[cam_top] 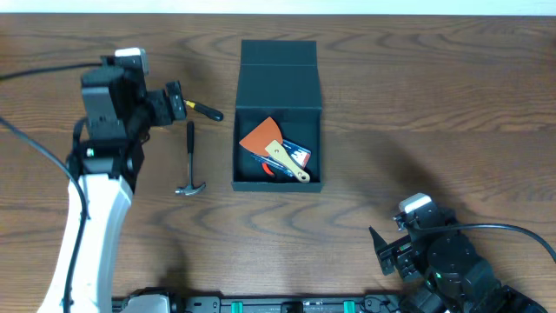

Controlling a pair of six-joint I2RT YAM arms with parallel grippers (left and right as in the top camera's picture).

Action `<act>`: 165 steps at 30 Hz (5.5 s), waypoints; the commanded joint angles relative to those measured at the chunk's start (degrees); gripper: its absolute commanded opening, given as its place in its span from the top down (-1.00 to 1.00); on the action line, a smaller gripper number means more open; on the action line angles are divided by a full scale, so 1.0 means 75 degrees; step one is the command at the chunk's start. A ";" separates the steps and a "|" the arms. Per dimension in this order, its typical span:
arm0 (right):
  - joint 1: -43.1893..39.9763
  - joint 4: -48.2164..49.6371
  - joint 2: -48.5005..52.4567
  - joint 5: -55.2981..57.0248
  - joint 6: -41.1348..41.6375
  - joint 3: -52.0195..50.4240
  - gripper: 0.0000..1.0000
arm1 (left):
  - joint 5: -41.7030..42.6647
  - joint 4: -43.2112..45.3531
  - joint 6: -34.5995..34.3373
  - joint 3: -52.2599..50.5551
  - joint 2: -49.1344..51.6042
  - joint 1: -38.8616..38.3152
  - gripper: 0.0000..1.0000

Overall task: Pack container
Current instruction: 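Lower the left gripper and grasp the screwdriver's black handle, then carry the screwdriver right and lower it into the black box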

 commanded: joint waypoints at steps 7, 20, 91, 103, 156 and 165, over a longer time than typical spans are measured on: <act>-0.0044 0.0020 -0.0023 0.0105 0.0105 0.0009 -0.99 | 0.0163 -0.1300 -0.0810 0.1317 0.1731 -0.0023 -0.97; -0.0044 0.0020 -0.0023 0.0105 0.0108 0.0009 -0.99 | 0.0784 -0.2862 -0.1381 0.3112 0.4060 -0.0376 -0.97; -0.0044 0.0020 -0.0023 0.0105 0.0105 0.0009 -0.98 | -0.0443 -0.3319 -0.7257 0.4290 0.6519 -0.1376 -0.79; -0.0044 0.0020 -0.0023 0.0105 0.0105 0.0009 -0.99 | -0.0356 -0.3427 -0.7227 0.4290 0.6694 -0.1381 -0.77; -0.0044 0.0020 -0.0023 0.0105 0.0105 0.0009 -0.99 | -0.0705 -0.3704 -0.6904 0.4290 0.4156 -0.2827 0.71; -0.0044 0.0020 -0.0023 0.0105 0.0105 0.0009 -0.98 | -0.1107 -0.3468 -0.8253 0.4290 0.3984 -0.4782 0.71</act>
